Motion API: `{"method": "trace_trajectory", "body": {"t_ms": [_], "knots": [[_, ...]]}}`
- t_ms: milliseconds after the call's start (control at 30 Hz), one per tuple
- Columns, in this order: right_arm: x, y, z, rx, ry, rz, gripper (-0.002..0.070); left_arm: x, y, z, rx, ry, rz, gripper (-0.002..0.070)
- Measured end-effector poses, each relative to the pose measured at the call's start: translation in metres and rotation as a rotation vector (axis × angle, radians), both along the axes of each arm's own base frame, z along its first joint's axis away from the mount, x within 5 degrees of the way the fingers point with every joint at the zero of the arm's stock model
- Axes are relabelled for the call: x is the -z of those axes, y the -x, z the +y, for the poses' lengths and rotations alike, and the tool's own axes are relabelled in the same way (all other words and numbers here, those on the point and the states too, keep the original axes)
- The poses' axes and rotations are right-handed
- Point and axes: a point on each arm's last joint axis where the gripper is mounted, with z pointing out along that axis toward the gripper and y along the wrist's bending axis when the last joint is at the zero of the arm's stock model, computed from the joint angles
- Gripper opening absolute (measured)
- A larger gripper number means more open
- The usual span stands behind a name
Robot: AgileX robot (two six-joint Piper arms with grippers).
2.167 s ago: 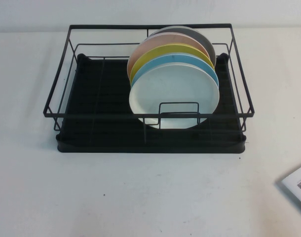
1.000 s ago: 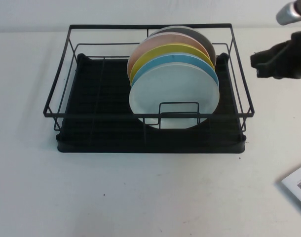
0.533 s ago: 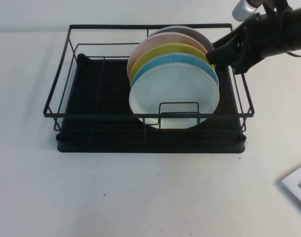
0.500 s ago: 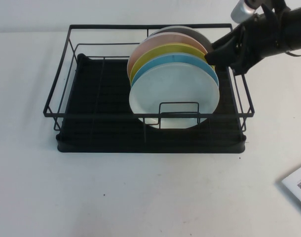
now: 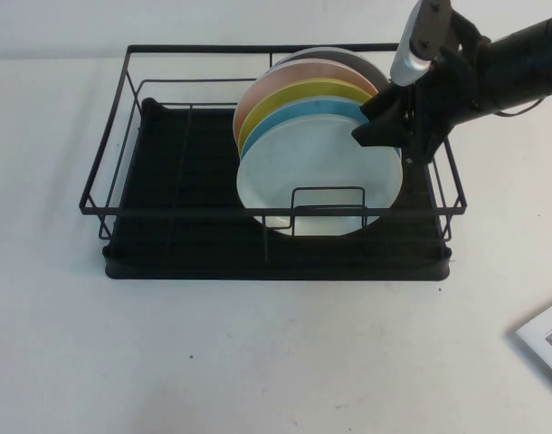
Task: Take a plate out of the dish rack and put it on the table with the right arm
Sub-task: Grasp the plate from the shelf
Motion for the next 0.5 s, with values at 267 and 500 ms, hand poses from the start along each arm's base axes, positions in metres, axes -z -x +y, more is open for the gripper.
{"method": "trace_trajectory", "body": {"t_ms": [267, 500], "knots": [[0.000, -0.002, 0.001, 0.005, 0.017, -0.029, 0.0267, 0.000, 0.000, 0.000, 0.000, 0.000, 0.000, -0.0004], [0.012, -0.008, 0.003, -0.005, 0.030, -0.013, 0.0267, 0.000, 0.000, 0.000, 0.000, 0.000, 0.000, -0.0004]]}}
